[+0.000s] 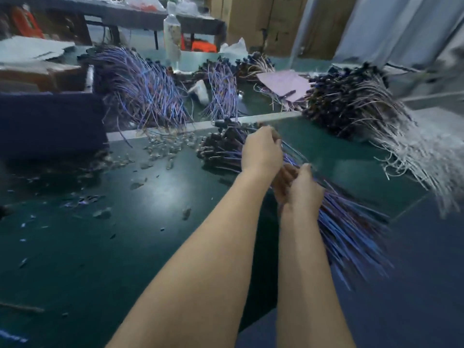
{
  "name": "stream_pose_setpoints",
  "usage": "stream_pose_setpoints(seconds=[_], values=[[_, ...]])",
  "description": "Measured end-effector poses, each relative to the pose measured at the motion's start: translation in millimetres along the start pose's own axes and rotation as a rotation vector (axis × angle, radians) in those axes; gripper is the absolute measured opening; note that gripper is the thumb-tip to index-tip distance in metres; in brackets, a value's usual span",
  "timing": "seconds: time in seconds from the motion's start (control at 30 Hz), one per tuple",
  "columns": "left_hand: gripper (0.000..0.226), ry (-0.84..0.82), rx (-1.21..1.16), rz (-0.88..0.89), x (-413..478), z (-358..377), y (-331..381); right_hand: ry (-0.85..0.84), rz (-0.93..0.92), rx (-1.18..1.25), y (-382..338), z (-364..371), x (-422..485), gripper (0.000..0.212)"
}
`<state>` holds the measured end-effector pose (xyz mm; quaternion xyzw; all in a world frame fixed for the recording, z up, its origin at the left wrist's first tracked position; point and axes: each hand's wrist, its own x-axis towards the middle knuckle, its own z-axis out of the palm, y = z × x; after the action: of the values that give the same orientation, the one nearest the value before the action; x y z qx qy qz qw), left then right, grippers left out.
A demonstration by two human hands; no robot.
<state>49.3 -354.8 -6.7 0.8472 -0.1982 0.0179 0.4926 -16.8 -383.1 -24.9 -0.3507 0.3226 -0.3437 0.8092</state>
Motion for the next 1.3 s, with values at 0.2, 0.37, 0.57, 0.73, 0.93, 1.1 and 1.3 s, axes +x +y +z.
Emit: stream_pose_setpoints(seconds=[0.2, 0.37, 0.57, 0.73, 0.93, 1.1, 1.3], values=[[0.013, -0.154, 0.152, -0.035, 14, 16, -23, -0.008, -0.032, -0.093, 15, -1, 9, 0.020], [0.016, -0.058, -0.160, 0.007, 7, -16, -23, -0.040, -0.062, -0.167, 26, 20, -6, 0.021], [0.011, 0.384, -0.415, 0.019, -13, -132, -39, -0.564, -0.085, -0.550, 73, 77, -60, 0.016], [0.022, 0.725, -0.508, -0.093, -47, -231, -81, -1.001, -0.353, -0.966, 126, 130, -133, 0.024], [0.021, 0.905, -0.671, -0.229, -86, -286, -129, -1.253, -0.342, -1.487, 202, 158, -204, 0.032], [0.017, 0.898, -0.715, -0.280, -96, -297, -139, -1.187, -0.829, -1.417, 199, 152, -208, 0.011], [0.066, 0.240, -0.380, -0.534, -86, -285, -125, -0.893, -0.553, -0.894, 133, 144, -137, 0.010]])
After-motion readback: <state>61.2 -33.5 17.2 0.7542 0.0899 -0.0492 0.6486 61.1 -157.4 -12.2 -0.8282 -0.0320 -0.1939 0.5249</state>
